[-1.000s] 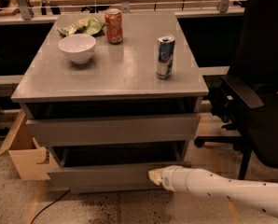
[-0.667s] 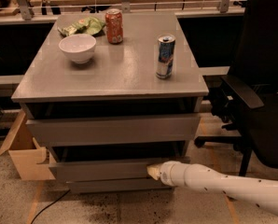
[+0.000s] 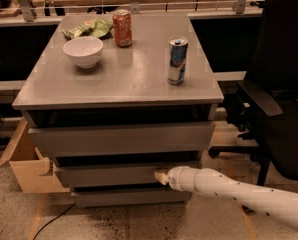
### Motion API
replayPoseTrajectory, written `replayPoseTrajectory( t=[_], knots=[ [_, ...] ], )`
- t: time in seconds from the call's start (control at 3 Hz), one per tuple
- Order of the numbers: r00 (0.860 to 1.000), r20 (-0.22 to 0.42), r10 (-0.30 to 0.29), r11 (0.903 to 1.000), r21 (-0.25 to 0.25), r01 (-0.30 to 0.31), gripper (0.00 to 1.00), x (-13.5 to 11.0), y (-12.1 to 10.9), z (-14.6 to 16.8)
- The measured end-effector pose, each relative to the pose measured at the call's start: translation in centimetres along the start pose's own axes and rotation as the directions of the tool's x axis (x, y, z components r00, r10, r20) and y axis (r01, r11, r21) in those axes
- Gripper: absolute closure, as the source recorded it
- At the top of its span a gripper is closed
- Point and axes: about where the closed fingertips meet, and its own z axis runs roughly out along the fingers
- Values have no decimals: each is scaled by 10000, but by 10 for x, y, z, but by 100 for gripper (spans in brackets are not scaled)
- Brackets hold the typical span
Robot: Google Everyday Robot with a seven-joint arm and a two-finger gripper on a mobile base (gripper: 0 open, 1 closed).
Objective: Close middle drawer
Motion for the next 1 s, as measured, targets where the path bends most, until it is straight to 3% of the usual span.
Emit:
replayPoseTrajectory(
  t=[0.67, 1.0],
  knots=[
    [9973, -610, 416, 9991, 85, -412, 100, 18, -8, -12],
    [9801, -1655, 1094, 9927, 677, -994, 100, 48, -24, -45]
  ],
)
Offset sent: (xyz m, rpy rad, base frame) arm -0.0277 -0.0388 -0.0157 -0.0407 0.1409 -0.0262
